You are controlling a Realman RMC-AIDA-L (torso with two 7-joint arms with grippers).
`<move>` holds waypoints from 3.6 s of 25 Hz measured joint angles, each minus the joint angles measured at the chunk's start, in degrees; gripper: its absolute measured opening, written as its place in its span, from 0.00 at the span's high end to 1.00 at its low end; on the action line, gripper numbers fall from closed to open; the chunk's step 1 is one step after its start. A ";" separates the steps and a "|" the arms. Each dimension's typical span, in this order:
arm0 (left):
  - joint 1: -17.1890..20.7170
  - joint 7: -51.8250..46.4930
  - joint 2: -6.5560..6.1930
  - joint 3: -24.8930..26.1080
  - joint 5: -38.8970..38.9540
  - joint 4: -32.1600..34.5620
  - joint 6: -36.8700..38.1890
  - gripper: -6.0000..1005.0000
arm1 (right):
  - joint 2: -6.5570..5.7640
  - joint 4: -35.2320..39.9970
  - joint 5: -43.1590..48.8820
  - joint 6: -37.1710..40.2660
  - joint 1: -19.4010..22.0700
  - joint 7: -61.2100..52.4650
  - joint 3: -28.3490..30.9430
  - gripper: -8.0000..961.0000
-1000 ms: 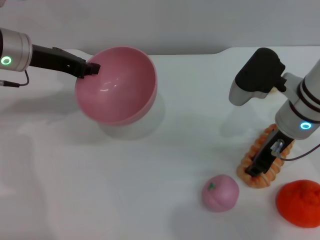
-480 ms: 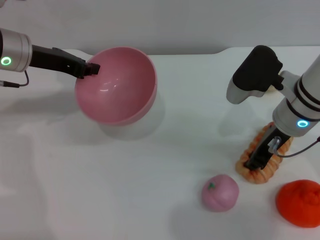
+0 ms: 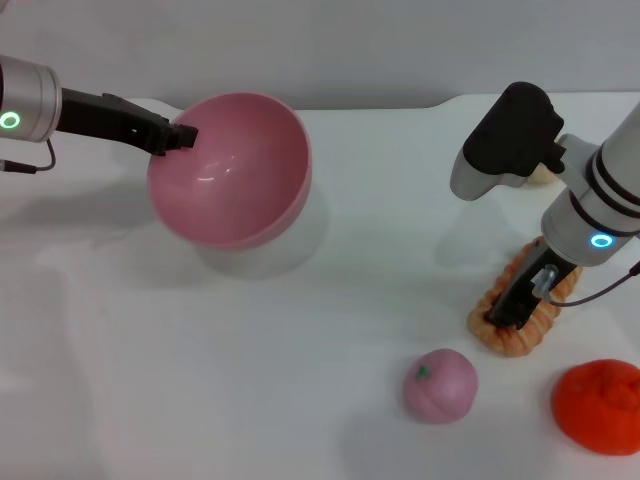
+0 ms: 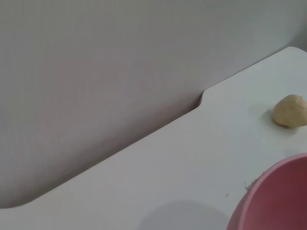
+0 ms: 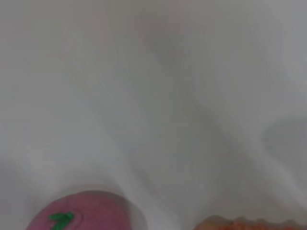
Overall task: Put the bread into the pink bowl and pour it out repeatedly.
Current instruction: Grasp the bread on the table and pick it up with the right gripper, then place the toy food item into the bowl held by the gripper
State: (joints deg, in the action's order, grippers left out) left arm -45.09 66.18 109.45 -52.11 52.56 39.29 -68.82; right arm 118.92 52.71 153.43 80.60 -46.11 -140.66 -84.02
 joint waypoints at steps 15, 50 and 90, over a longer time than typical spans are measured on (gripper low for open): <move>-0.16 0.00 0.08 0.03 -1.19 0.00 -0.14 0.95 | 0.00 0.09 0.00 -0.39 -0.03 -0.12 0.21 0.88; -0.62 -0.62 0.28 -0.01 -1.49 0.00 -0.70 0.95 | 0.00 25.19 0.77 -4.66 5.51 -3.60 5.11 0.90; -4.40 -4.45 4.77 -2.95 -8.89 0.88 -1.61 0.95 | 0.35 35.82 -10.93 -3.56 -3.03 0.36 -16.09 0.90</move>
State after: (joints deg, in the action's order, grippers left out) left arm -49.49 61.73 114.22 -55.06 43.67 40.16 -70.42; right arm 119.27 88.53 142.49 77.04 -49.14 -140.30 -100.11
